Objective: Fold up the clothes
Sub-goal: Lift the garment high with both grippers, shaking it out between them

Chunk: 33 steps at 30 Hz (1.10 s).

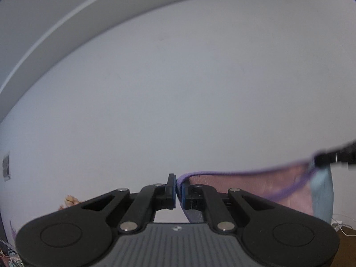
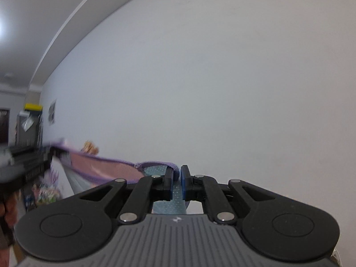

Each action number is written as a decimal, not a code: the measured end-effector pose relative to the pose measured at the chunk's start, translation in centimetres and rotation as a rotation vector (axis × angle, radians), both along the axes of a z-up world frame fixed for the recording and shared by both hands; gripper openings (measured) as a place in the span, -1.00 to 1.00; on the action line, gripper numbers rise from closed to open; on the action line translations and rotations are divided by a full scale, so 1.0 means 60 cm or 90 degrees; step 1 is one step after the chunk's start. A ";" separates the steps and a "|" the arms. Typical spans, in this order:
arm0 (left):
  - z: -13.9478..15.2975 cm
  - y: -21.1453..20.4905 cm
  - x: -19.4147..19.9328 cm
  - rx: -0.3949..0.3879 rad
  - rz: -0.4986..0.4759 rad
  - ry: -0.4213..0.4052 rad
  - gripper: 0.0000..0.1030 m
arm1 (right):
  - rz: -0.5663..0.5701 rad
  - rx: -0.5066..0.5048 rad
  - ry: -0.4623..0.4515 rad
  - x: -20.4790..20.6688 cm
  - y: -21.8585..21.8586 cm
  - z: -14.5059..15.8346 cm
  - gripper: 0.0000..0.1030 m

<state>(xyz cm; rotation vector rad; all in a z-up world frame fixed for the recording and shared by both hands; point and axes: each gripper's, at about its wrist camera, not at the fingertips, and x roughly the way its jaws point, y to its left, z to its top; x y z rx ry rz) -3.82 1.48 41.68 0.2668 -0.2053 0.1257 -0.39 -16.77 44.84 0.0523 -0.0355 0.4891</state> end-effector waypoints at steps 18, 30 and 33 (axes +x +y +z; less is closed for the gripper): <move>-0.132 -0.063 0.035 0.099 -0.066 0.159 -0.93 | 0.210 -0.121 0.255 0.098 0.116 -0.268 -0.73; -0.133 0.000 0.014 0.104 -0.065 0.165 -0.93 | 0.178 -0.188 0.290 0.123 0.165 -0.283 -0.86; -0.137 0.028 0.013 0.100 -0.048 0.174 -0.93 | 0.164 -0.160 0.294 0.123 0.154 -0.279 -0.91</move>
